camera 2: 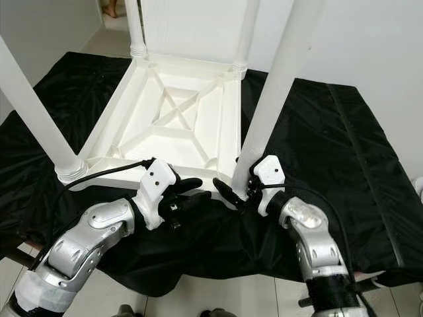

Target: Building children table

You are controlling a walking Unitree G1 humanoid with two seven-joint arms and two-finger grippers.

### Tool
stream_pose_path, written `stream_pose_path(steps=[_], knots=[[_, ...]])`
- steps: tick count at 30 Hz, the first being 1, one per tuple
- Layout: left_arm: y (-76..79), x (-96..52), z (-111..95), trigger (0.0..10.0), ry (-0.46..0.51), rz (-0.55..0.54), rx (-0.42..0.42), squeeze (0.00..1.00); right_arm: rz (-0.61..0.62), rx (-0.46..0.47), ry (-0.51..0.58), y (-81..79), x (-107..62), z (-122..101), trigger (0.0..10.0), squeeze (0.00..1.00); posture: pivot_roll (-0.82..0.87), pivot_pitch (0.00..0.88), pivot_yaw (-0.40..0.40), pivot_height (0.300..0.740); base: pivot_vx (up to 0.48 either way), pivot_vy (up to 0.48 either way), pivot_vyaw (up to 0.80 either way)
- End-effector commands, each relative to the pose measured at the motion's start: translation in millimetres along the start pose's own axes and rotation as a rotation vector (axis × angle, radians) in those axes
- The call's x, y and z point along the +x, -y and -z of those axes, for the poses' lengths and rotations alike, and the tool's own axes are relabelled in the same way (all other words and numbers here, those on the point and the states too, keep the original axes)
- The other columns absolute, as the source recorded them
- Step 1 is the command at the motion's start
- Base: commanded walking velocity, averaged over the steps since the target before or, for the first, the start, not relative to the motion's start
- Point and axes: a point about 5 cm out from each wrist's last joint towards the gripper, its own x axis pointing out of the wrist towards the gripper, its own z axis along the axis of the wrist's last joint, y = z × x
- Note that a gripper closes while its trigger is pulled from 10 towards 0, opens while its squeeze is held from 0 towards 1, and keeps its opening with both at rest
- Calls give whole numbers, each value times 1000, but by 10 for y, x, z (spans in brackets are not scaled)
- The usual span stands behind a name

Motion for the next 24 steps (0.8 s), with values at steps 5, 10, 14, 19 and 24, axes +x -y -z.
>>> stream_pose_path(steps=[5,10,14,19,24], knots=[[5,-4,-11,10000,-3,35,6,0,-78,8,-39,-17,7,100,2902,0,53,103,-49,740,0,0,0],[19,-10,-8,10000,-4,33,5,0,-107,20,-61,-11,-38,179,0,0,53,103,-49,740,0,0,0],[17,-9,-10,10000,-5,37,6,0,-113,36,-62,-2,-65,199,0,0,49,101,-43,740,0,0,0],[15,-1,-11,10000,-4,40,7,0,-103,50,-58,-11,-76,202,10000,0,41,100,-41,740,0,0,0],[16,18,-15,10000,-1,45,7,0,-36,76,-37,-47,-76,170,10000,0,37,101,-42,740,0,0,0]])
